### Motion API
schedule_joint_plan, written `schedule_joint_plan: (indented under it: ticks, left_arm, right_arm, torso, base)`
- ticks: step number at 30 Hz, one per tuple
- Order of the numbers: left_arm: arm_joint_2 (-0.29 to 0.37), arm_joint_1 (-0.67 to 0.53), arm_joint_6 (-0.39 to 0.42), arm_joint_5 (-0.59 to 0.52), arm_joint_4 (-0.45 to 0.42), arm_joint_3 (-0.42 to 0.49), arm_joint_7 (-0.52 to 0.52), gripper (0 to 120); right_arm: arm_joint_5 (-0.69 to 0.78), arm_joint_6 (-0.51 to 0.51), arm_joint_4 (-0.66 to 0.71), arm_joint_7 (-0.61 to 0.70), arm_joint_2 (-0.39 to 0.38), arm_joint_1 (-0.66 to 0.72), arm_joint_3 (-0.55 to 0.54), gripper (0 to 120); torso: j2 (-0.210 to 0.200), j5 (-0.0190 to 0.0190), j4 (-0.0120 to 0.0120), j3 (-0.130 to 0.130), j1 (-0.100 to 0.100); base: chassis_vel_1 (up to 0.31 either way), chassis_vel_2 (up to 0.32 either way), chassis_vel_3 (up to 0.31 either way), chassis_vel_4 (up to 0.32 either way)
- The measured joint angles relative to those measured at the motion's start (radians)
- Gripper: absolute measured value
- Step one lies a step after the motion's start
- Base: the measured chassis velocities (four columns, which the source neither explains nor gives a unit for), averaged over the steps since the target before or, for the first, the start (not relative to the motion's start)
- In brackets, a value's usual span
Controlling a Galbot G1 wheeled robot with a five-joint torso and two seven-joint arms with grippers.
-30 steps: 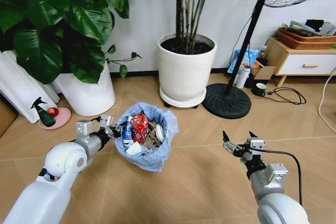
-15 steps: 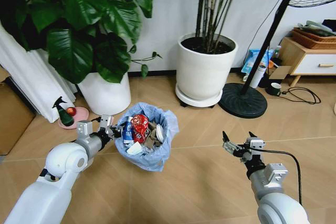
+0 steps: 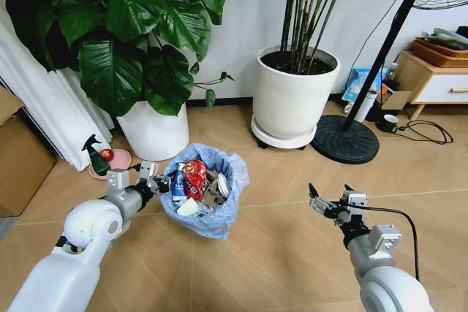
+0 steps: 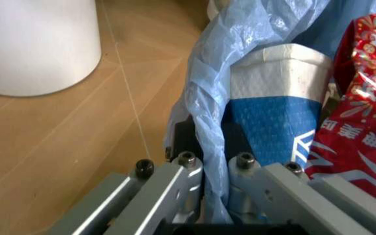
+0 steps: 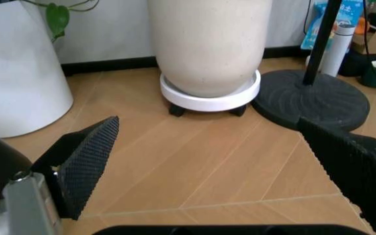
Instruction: Pick up the trash bin and place the garbage on the floor into it.
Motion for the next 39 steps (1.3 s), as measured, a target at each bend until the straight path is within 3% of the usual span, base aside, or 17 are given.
schedule_joint_plan:
  ticks: [39]
  left_arm:
    - [-0.016,0.003,-0.002,0.002,-0.006,-0.013,-0.008,0]
  right_arm:
    - [0.019,-0.015,0.012,0.003,-0.053,0.0,0.004,100]
  torso:
    - [0.0,0.0,0.0001,0.0,0.0]
  base:
    - [0.15,-0.142,-0.151,0.147]
